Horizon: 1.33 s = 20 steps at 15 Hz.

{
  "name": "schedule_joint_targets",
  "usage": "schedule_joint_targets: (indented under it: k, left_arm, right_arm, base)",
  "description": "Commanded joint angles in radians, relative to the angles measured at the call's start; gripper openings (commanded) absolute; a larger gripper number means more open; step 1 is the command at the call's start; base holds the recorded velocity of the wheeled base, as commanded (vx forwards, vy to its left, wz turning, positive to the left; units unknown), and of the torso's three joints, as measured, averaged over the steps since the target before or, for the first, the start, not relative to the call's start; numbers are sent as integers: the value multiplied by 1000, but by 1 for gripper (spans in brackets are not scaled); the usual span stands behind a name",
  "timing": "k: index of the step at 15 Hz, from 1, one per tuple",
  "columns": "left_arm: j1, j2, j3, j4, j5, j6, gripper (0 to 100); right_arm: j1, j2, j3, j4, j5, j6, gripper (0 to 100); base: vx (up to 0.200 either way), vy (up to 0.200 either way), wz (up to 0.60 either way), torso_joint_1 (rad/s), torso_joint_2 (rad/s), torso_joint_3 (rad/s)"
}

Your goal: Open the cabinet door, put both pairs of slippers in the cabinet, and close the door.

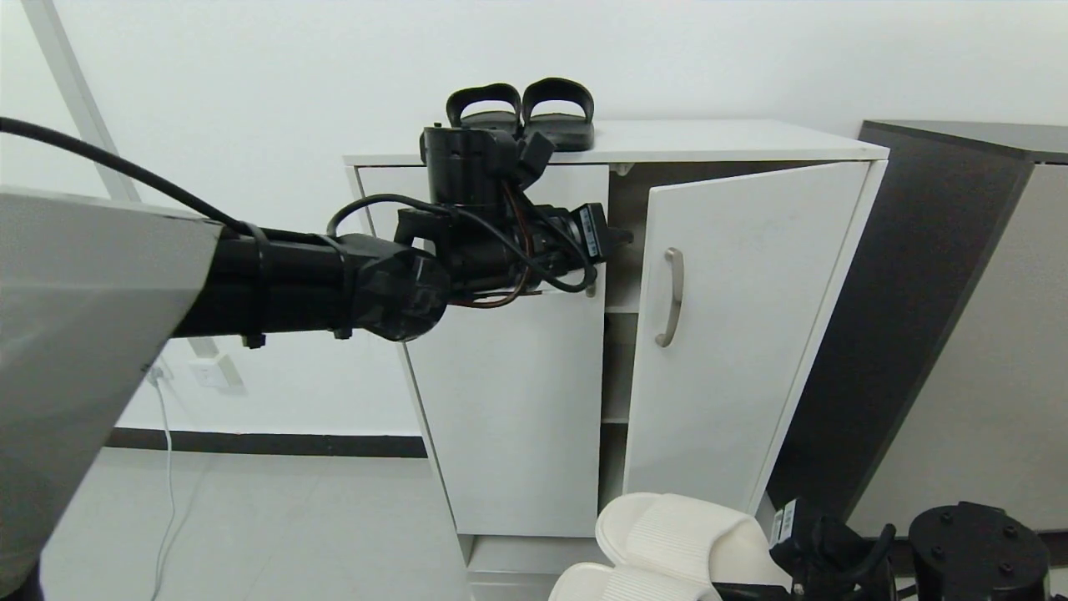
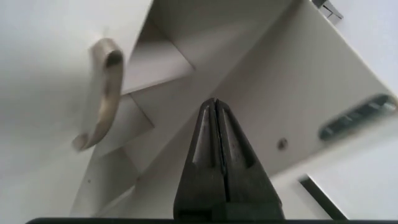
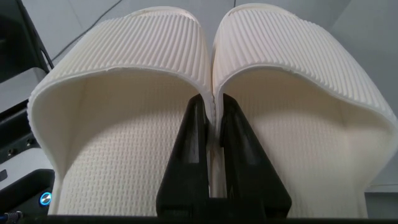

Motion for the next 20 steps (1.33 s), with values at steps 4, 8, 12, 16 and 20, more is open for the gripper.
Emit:
schedule_joint_targets:
  k: [4,8,12,16,20]
  left_arm:
    - [-20,80,-64,0,6,-16,0]
    - [-74,70,-35,-1,56,-22,0]
    - [-169,-1,94,-33,62,-17,0]
    - [-161,-29,142,-116,65,-19,0]
    - [-71,-181,297,-101,67,-14,0]
  right_arm:
    - [11,15,0,-1,-1,-1,0]
    - [13,18,-2,1,-1,-1,0]
    - [23,16,0,1,-3,-1,0]
    - [31,13,1,-1,-6,-1,0]
    - [31,13,3,-4,-7,-1,0]
  base:
    - [0,0,0,0,0,0]
    - [-200,0,0,6,0,2]
    - [-200,0,0,5,5,0]
    - [-50,0,0,1,2,-1]
    - [0,0,0,0,0,0]
